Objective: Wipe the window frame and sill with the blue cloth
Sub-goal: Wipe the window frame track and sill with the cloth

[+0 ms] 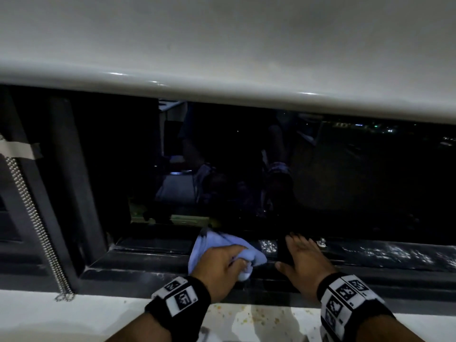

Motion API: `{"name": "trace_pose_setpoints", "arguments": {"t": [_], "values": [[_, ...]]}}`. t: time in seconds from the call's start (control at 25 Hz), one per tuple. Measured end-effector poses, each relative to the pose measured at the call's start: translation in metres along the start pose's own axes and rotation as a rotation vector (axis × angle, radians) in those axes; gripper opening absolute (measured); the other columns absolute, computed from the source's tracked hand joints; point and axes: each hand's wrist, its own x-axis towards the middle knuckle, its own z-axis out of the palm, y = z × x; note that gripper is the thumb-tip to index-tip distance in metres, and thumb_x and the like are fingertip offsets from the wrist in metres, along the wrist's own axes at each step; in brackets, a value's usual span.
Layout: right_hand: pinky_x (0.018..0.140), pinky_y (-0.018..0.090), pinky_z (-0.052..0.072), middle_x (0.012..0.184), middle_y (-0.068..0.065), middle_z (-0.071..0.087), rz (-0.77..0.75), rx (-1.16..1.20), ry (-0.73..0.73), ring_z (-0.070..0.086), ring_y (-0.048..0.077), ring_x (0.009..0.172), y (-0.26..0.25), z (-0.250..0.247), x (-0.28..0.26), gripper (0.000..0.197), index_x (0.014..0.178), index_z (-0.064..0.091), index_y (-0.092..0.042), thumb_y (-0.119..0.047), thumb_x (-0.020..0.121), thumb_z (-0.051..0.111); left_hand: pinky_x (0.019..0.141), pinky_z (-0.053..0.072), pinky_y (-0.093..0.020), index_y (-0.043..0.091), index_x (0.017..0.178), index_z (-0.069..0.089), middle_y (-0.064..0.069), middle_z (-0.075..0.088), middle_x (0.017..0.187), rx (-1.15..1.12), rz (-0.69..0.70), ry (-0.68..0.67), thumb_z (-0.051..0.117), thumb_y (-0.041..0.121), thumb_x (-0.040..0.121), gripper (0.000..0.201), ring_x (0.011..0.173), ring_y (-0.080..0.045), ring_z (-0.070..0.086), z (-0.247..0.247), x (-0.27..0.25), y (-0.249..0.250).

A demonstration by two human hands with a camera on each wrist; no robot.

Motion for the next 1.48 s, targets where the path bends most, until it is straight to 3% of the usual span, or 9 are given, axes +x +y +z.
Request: {"name": "trace_pose_setpoints", "arguments": {"t": [0.12,0.2,0.44,0.6,0.68,0.88,1.12,1.28,1.48], "values": [[0.116,0.032,0.002,0.157,0.006,0.012,0.004,0.022,-0.004,0.008,0.017,0.145,-0.002,-0.001,0.000,0.077,0.149,0.013,-0.012,-0.055,0.091,0.042,0.072,0.047,-0.019,0.029,0.088,0.066,0.010,0.071,0.077,0.067,-0.041,0.346,0.054,0.024,0.086,0.013,0.077,-0.004,0.065,-0.015,0.009,0.002],[0.116,0.032,0.001,0.158,0.006,0.011,0.012,0.030,-0.010,0.006,0.017,0.145,-0.003,-0.002,0.001,0.077,0.149,0.012,-0.012,-0.055,0.091,0.042,0.076,0.045,-0.029,0.017,0.094,0.068,-0.010,0.072,0.090,0.230,-0.183,0.533,0.054,0.019,0.086,0.016,0.090,-0.029,0.065,-0.022,0.033,0.011],[0.116,0.029,0.001,0.157,0.007,0.014,0.015,0.051,0.005,0.009,0.017,0.144,-0.003,-0.002,0.001,0.077,0.148,0.012,-0.011,-0.053,0.091,0.044,0.082,0.051,-0.036,0.020,0.100,0.067,-0.008,0.070,0.098,0.427,-0.220,0.179,0.046,0.026,0.088,0.024,0.095,-0.029,0.063,0.034,0.076,0.022],[0.115,0.028,0.002,0.156,0.006,0.015,-0.002,0.098,0.031,0.013,0.017,0.143,0.000,-0.001,0.001,0.078,0.148,0.012,-0.012,-0.049,0.090,0.049,0.083,0.030,0.004,0.031,0.104,0.066,0.010,0.069,0.103,0.167,0.062,0.070,0.051,0.021,0.088,0.024,0.099,-0.003,0.058,0.037,0.029,0.028],[0.115,0.029,0.002,0.157,0.007,0.013,-0.010,0.078,0.028,0.012,0.017,0.144,0.001,-0.001,0.001,0.078,0.148,0.010,-0.011,-0.047,0.090,0.048,0.088,0.041,-0.011,0.028,0.108,0.064,0.006,0.070,0.104,0.077,0.051,0.029,0.048,0.029,0.087,0.026,0.098,-0.010,0.061,0.027,0.010,0.018],[0.117,0.030,0.001,0.156,0.007,0.017,0.009,0.072,0.039,0.012,0.018,0.144,0.000,0.003,0.001,0.079,0.149,0.013,-0.011,-0.055,0.090,0.043,0.080,0.045,-0.032,0.012,0.098,0.068,-0.015,0.070,0.100,0.234,-0.196,0.408,0.049,0.026,0.088,0.026,0.095,-0.030,0.063,-0.005,0.063,0.014],[0.117,0.030,0.007,0.150,0.004,0.029,-0.006,0.105,0.089,0.022,0.017,0.139,0.002,0.006,0.002,0.076,0.145,0.023,-0.014,-0.056,0.087,0.047,0.082,0.048,-0.031,0.023,0.101,0.065,-0.007,0.068,0.104,0.455,-0.048,-0.058,0.042,0.027,0.089,0.026,0.096,-0.024,0.061,0.030,0.073,0.048],[0.115,0.026,0.003,0.154,0.005,0.021,-0.010,0.150,0.077,0.017,0.016,0.142,0.002,0.004,-0.001,0.077,0.147,0.017,-0.012,-0.050,0.089,0.050,0.072,0.043,-0.007,0.025,0.103,0.065,0.002,0.070,0.101,0.122,0.002,-0.061,0.051,0.022,0.091,0.019,0.087,-0.003,0.059,0.027,0.046,0.035],[0.116,0.029,-0.001,0.157,0.008,0.010,-0.038,0.064,-0.014,0.007,0.019,0.144,0.000,-0.006,-0.005,0.083,0.149,0.007,-0.010,-0.053,0.090,0.047,0.082,0.043,-0.027,0.010,0.107,0.065,-0.016,0.067,0.108,0.216,-0.146,0.337,0.054,0.024,0.091,0.024,0.103,-0.028,0.061,-0.010,0.056,0.026]]}}
